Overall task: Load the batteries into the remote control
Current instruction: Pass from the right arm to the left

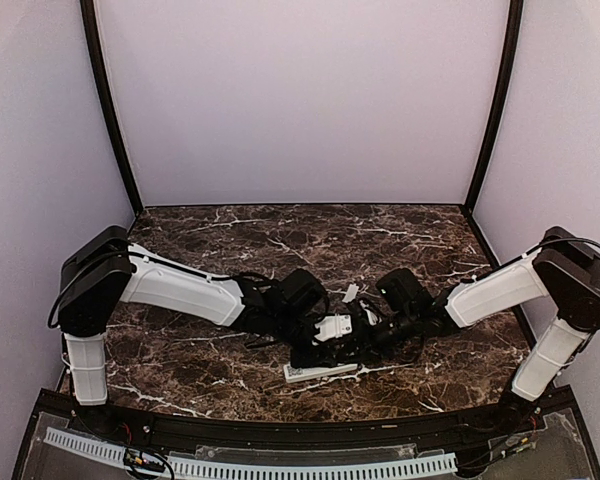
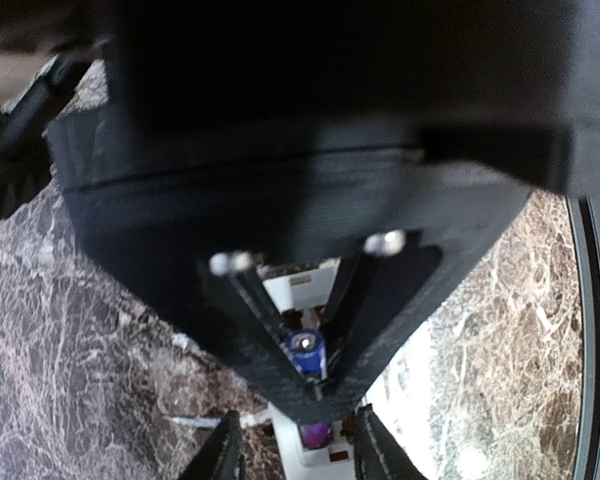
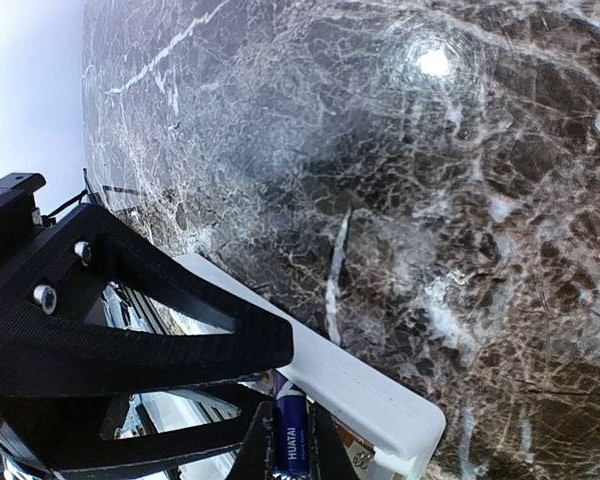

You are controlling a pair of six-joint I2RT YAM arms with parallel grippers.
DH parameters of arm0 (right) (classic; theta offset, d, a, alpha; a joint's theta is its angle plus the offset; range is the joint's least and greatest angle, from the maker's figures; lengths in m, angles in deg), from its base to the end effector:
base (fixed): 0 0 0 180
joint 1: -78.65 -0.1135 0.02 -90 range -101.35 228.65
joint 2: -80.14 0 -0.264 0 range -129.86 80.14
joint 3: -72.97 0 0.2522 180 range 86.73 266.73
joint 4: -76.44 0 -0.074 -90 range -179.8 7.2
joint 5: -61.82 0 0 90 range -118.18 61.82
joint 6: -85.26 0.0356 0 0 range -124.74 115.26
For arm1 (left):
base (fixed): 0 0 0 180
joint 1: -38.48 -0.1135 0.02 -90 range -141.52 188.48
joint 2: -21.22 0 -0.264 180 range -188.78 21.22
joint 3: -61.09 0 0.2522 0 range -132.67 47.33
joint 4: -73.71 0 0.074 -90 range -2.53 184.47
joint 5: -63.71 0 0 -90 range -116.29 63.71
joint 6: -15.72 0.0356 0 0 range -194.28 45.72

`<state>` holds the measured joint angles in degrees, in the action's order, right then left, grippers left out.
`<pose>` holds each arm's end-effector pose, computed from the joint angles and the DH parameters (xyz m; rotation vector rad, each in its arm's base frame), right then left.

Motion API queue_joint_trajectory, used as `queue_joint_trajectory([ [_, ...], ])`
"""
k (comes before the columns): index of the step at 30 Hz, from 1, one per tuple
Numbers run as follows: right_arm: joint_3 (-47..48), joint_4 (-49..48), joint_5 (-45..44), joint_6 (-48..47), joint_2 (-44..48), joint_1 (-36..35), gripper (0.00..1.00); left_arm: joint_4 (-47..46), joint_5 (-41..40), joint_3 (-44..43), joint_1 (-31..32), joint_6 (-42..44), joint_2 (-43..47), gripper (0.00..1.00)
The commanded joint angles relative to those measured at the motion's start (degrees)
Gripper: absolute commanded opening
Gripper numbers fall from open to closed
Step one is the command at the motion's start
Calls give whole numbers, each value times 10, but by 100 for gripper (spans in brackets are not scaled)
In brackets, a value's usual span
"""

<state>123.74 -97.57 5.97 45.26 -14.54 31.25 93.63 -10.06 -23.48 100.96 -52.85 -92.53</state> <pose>0.1815 0.2269 0.1226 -0.2507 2.8113 1.3377 0.1840 -0.3747 0.1504 1.7633 1.7634 -0.6581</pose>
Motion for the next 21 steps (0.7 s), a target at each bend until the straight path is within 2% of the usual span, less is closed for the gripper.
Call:
queue_joint_trajectory([
  [1, -8, 24, -47, -4, -26, -13, 0, 95, -33, -1, 8, 19, -37, 30],
  [8, -9, 25, -49, -2, -23, -13, 0, 133, -42, 6, 11, 56, -46, 25],
  [12, -6, 35, -54, -3, -17, -13, 0, 142, -39, -2, 16, 56, -53, 19],
  [17, -1, 47, -58, -3, -10, -13, 6, 147, -39, -6, 19, 54, -60, 13],
  [21, 0, 53, -64, -3, -1, -13, 6, 153, -41, -6, 20, 56, -60, 10],
])
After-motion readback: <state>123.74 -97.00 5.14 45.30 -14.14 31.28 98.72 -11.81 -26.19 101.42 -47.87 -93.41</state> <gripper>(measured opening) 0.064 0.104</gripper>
